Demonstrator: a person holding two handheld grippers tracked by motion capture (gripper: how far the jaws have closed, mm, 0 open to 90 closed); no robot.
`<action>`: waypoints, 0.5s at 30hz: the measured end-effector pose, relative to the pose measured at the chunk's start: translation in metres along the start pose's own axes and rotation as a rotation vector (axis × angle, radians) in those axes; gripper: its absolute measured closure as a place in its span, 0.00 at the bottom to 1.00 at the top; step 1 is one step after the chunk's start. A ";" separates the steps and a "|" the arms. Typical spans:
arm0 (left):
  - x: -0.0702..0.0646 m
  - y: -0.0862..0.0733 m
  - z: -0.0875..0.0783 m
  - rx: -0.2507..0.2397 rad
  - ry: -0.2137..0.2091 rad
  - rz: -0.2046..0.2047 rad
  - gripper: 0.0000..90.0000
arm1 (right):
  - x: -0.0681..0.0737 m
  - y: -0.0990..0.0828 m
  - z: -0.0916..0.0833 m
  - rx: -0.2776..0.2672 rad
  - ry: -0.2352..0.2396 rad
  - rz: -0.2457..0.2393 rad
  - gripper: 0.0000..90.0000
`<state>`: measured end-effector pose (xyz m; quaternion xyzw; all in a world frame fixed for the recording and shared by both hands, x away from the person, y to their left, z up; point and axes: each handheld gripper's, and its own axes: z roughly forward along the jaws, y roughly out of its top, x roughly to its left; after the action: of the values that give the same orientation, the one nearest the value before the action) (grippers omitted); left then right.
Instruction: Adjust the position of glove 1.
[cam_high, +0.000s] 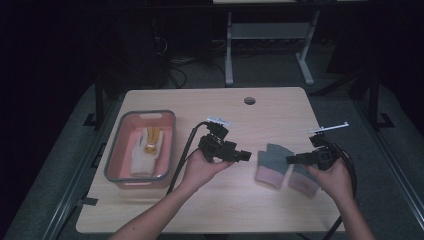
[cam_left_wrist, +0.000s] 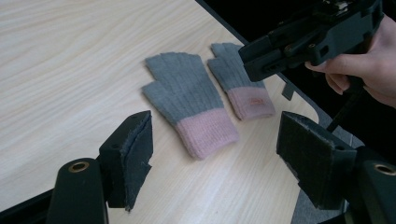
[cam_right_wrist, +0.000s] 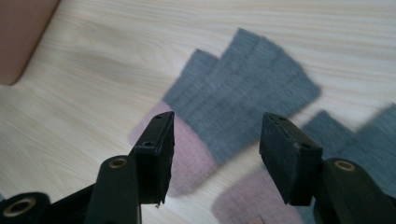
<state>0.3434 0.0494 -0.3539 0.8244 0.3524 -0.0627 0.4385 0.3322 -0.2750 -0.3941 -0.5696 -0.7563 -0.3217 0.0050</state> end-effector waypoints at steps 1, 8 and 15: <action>-0.002 -0.001 0.002 0.001 0.000 0.006 0.30 | -0.001 -0.001 0.000 0.004 -0.006 0.001 0.51; -0.009 -0.002 0.008 0.016 0.003 0.024 0.30 | -0.013 -0.017 0.004 0.036 -0.059 0.019 0.52; -0.011 -0.003 0.016 0.036 -0.003 0.030 0.30 | -0.026 -0.026 0.003 0.049 -0.091 0.033 0.52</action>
<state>0.3365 0.0331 -0.3613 0.8372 0.3383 -0.0636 0.4250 0.3204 -0.2997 -0.4185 -0.5958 -0.7539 -0.2766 -0.0102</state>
